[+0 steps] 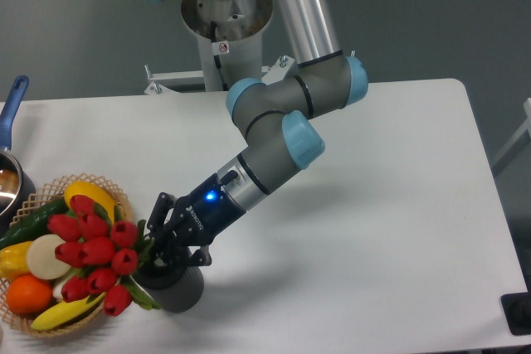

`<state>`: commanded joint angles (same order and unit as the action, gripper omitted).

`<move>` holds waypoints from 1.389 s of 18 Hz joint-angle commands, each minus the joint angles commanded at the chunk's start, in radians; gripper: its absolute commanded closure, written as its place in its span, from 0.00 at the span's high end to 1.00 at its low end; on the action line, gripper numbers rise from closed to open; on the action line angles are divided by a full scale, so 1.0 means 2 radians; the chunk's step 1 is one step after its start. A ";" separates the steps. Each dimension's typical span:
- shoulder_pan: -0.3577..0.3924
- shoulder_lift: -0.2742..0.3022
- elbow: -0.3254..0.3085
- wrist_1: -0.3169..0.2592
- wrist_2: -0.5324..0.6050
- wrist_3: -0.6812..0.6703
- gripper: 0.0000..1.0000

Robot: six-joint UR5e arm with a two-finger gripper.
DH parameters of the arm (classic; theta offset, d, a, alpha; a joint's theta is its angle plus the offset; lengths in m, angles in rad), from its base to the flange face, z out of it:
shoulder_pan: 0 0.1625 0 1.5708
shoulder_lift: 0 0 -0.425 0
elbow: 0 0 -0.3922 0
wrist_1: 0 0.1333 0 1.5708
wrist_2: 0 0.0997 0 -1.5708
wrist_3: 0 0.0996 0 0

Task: Insert the flowers into the vase
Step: 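Lower the tulip stems down into the dark grey vase, then open the gripper to release the tulip stems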

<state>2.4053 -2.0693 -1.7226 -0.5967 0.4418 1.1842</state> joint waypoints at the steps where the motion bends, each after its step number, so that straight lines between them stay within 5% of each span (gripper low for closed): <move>1: 0.000 0.001 -0.001 0.000 0.000 0.000 0.68; 3: 0.000 0.004 -0.004 0.000 0.001 -0.002 0.89; 7: 0.002 0.007 -0.012 0.000 0.000 -0.002 0.99; 25: 0.037 0.044 -0.035 -0.002 0.000 -0.024 1.00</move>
<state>2.4788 -1.9805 -1.7932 -0.5998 0.4418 1.1354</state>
